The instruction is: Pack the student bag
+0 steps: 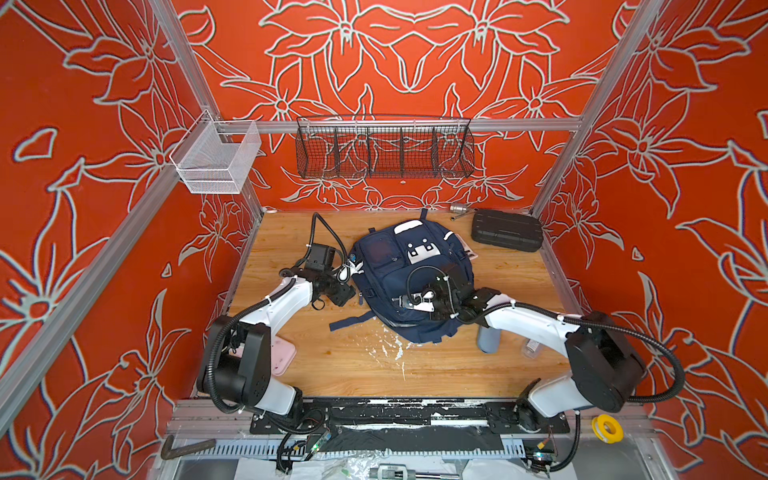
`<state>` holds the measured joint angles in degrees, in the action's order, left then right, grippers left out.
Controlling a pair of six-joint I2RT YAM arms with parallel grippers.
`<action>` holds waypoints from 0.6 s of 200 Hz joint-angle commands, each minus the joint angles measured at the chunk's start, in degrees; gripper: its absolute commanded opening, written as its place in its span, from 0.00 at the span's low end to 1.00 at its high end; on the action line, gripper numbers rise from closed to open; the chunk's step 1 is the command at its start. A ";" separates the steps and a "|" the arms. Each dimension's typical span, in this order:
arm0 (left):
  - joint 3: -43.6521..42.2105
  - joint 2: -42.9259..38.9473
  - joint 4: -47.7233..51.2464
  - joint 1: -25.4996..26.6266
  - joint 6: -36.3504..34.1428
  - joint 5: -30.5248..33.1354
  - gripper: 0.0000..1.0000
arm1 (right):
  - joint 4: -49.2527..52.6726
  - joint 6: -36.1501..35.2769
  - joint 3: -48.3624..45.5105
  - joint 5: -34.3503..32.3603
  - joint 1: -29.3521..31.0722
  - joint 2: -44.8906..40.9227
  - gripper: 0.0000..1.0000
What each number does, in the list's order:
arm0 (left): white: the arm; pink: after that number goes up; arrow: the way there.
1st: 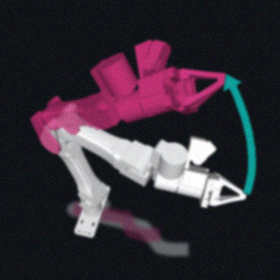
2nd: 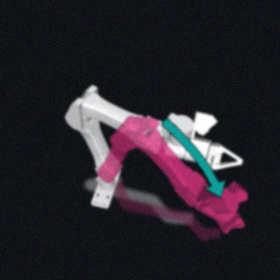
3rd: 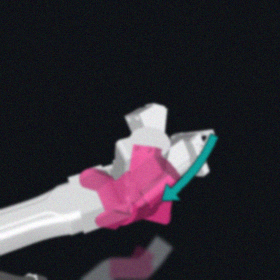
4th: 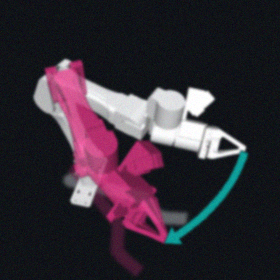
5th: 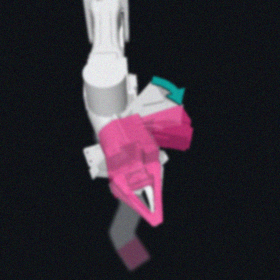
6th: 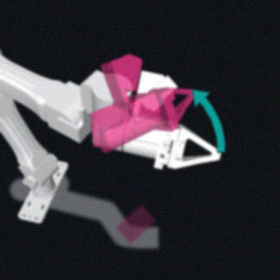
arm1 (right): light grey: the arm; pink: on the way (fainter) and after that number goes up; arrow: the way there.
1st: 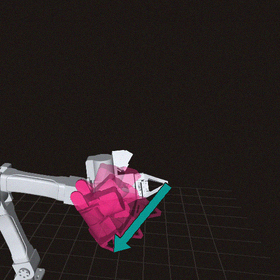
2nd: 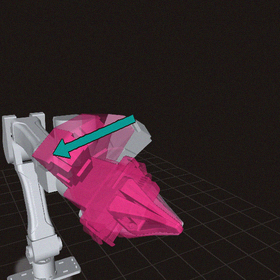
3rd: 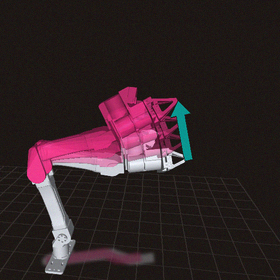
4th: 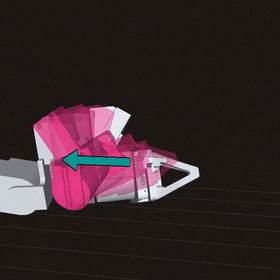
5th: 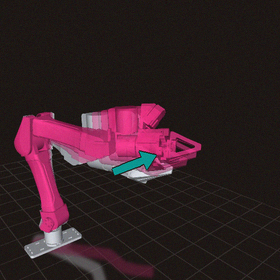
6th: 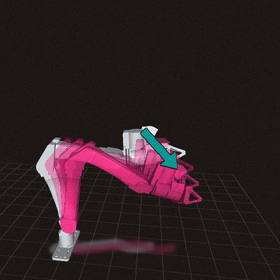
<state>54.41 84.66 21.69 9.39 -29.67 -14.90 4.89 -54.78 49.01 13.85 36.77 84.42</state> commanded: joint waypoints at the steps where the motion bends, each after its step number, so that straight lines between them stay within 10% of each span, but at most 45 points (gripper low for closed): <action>1: -0.79 -1.89 -2.00 -0.60 9.96 -7.73 0.67 | 0.51 2.18 3.28 5.71 -0.93 -2.70 0.00; 64: -3.12 1.65 -5.85 -0.60 6.75 -6.03 0.60 | 6.36 -4.79 4.18 8.92 -2.46 -3.61 0.00; 120: -2.67 0.01 -10.09 0.34 -20.16 -1.68 0.65 | 8.59 -9.79 1.17 12.44 -4.80 -4.70 0.00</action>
<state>49.80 84.88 12.53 9.13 -33.34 -17.72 11.27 -61.41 50.70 21.02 33.52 81.97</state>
